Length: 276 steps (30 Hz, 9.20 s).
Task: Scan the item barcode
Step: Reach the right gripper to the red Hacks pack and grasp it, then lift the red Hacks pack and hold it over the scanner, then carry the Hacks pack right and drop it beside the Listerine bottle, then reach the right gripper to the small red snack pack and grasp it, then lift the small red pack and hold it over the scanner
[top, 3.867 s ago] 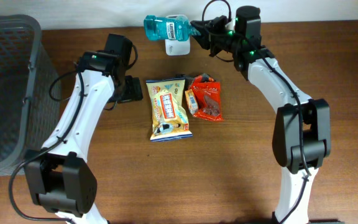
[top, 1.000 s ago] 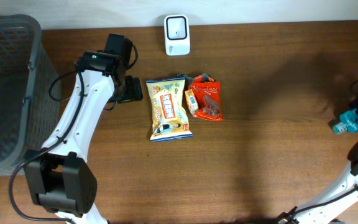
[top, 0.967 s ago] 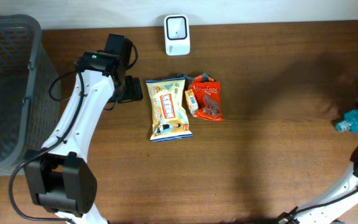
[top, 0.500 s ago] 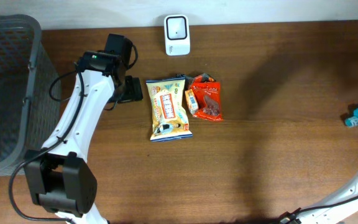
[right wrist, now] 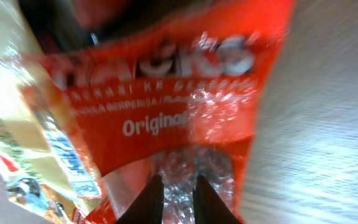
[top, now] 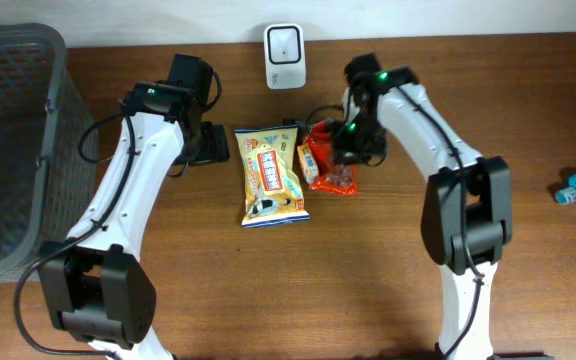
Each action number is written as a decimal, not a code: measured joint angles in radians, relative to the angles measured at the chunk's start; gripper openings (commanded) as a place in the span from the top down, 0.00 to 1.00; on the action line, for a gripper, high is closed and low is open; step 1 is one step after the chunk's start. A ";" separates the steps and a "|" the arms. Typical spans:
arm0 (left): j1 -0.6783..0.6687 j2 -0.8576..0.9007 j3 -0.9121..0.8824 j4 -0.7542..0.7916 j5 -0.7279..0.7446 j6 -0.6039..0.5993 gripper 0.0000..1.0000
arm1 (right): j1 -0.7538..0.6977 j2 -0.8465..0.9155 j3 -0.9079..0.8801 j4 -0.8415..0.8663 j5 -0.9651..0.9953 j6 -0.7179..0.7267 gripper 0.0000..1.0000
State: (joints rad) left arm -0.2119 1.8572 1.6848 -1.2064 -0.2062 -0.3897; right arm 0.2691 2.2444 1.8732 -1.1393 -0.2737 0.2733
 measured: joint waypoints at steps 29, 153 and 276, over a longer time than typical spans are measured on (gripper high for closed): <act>0.001 0.000 0.000 -0.001 0.000 0.000 0.01 | 0.001 -0.088 0.005 -0.240 0.175 -0.099 0.37; 0.001 0.000 -0.001 0.000 0.000 0.000 0.01 | -0.610 0.138 0.138 0.414 0.552 0.170 0.96; 0.001 0.000 -0.001 -0.001 0.000 0.000 0.01 | 0.174 0.362 0.554 0.734 0.742 -0.303 0.96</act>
State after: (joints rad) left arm -0.2111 1.8572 1.6836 -1.2076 -0.2062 -0.3897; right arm 0.4435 2.6068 2.4271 -0.4057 0.4683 -0.0299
